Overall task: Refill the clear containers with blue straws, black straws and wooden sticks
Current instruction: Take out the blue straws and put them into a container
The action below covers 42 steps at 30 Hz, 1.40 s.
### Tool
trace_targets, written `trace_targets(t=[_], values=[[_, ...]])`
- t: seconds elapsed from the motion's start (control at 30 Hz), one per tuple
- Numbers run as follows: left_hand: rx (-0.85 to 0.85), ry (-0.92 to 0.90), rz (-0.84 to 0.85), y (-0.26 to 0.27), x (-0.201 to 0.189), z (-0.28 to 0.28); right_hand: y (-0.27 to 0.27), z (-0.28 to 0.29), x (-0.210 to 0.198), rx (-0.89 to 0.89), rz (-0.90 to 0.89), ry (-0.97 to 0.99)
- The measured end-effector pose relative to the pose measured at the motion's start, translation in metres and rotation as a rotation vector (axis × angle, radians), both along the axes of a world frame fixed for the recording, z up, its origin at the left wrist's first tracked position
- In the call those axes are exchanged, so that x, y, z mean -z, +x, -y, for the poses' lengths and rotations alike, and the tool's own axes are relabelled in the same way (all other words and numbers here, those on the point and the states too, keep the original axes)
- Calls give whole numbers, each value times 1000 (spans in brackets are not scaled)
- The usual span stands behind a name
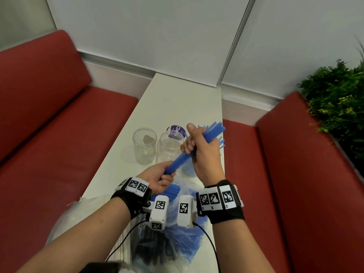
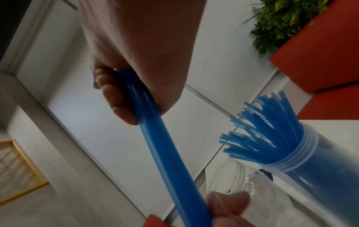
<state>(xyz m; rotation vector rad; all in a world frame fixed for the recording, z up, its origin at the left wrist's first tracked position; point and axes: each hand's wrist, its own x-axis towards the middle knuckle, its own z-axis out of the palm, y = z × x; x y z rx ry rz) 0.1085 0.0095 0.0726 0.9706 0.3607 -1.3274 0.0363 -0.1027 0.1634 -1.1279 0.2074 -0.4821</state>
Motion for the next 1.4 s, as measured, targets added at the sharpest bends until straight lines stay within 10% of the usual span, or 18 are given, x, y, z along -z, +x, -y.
trace_targets(t=[0.2, 0.4, 0.67, 0.9, 1.2, 1.4], values=[[1, 63, 72, 6, 5, 2, 10, 8, 1, -84, -28, -96], [89, 326, 672, 18, 7, 3, 45, 67, -65, 263, 141, -209], [770, 591, 1390, 22, 8, 14, 78, 101, -34, 442, -52, -420], [1251, 687, 1566, -4, 40, 21, 72, 106, 62, 388, -451, -422], [1468, 880, 1734, -14, 49, 25, 74, 122, 43, 457, -225, -418], [1544, 974, 1775, -15, 39, 23, 65, 116, 65, 293, -468, -784]])
